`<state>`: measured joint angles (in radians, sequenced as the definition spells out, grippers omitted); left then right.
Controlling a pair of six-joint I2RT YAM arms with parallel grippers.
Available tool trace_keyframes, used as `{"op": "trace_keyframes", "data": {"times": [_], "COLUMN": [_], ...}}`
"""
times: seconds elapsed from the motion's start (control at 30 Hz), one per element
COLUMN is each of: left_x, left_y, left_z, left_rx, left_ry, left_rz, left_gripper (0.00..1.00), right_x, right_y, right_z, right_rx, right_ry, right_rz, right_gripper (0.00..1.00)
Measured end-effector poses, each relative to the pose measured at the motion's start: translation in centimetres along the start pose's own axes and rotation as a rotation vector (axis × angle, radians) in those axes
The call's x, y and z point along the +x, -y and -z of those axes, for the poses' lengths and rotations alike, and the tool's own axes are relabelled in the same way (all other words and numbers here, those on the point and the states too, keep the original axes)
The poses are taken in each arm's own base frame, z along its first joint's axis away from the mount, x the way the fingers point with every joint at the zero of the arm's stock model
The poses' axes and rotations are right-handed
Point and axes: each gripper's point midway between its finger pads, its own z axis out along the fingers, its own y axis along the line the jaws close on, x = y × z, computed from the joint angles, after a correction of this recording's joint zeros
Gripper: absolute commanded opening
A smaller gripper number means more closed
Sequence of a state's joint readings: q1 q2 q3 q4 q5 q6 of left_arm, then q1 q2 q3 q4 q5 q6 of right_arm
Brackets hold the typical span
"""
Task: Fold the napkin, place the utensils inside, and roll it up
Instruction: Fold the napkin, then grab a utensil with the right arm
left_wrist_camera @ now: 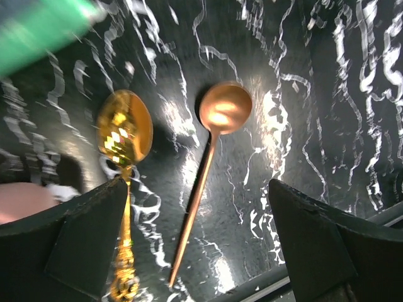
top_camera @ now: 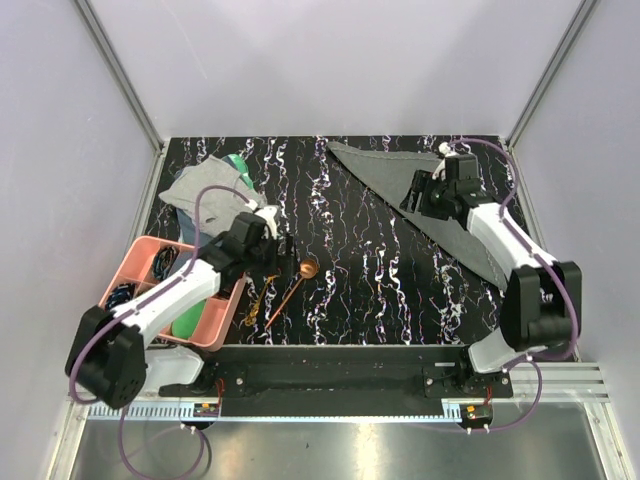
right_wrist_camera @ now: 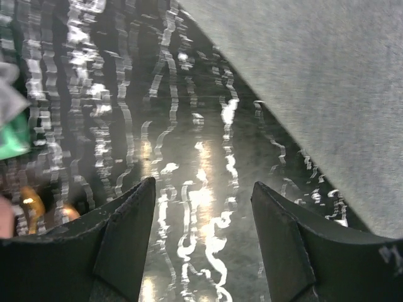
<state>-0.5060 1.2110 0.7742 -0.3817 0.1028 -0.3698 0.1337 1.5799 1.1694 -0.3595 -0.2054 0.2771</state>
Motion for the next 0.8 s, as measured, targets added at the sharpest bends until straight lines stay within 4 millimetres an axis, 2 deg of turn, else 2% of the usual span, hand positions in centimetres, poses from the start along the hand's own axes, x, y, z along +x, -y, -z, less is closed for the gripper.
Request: {"op": "trace_keyframes", "data": {"times": [0.1,0.17,0.37,0.47,0.63,0.8], "left_x": [2.0,2.6,3.6,4.5,6.2,6.5], "left_y": [0.4,0.8,1.9,2.8,3.7,4.4], "left_z": [-1.8,-2.7,-5.0,-5.8,-6.4,-6.6], "left_rx": [0.006,0.010,0.026,0.035,0.038,0.034], "left_ry": [-0.047,-0.063,-0.089,-0.109,-0.145,-0.136], "left_rz": [0.014,0.015,0.019,0.016,0.014,0.025], "left_gripper": [0.96,0.96,0.98,0.98,0.98,0.99], "right_x": [-0.3,-0.1,2.0,2.5,2.1,1.8], "right_y": [-1.1,-1.4,-1.0,-1.0,-1.4,-1.7], "right_z": [1.8,2.3,2.2,2.2,2.8,3.2], "right_rx": [-0.049,-0.065,-0.070,-0.074,-0.092,-0.102], "right_ry": [0.054,0.065,0.033,0.023,0.042,0.056], "right_rz": [-0.004,-0.012,-0.040,-0.048,-0.046,-0.043], "right_gripper": [0.70,0.70,0.70,0.71,0.70,0.70]}}
